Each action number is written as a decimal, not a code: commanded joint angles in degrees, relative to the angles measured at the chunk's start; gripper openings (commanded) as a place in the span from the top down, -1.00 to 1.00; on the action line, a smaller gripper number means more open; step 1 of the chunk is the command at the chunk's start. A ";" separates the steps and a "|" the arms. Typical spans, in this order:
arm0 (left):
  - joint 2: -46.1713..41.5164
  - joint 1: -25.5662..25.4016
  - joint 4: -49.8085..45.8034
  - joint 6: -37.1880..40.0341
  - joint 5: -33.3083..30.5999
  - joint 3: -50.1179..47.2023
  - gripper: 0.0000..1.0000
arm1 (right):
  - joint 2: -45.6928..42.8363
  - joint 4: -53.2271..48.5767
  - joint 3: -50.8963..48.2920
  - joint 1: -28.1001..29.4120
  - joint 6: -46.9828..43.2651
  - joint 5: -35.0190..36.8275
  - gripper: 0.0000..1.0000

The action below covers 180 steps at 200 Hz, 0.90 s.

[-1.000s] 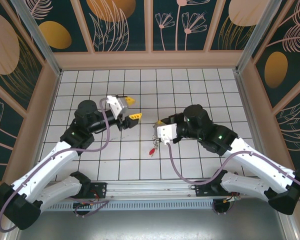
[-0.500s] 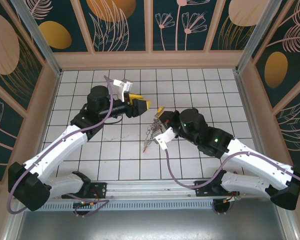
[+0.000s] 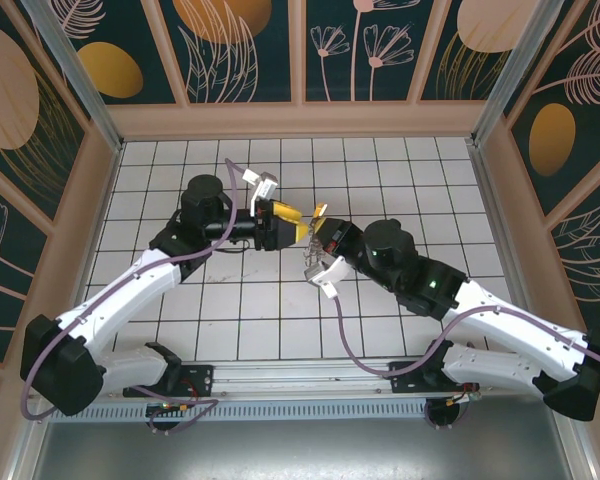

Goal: Put the keys on the keyring

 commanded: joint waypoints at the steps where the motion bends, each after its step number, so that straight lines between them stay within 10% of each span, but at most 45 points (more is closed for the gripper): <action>1: 1.18 0.16 1.64 1.02 2.78 -0.18 -0.37 | -2.42 3.26 -0.38 0.60 -6.04 -1.07 1.00; 58: 2.82 0.15 9.25 -10.22 6.13 0.14 -0.24 | -5.03 4.24 -1.64 0.63 -6.48 -5.49 1.00; 111: 4.33 0.19 12.56 -15.38 7.79 -0.01 0.32 | -5.48 7.28 -2.92 0.67 -6.20 -9.85 1.00; 180: 5.86 0.19 14.41 -19.60 7.74 -0.05 0.34 | -5.32 9.02 -3.31 0.98 -5.28 -11.36 1.00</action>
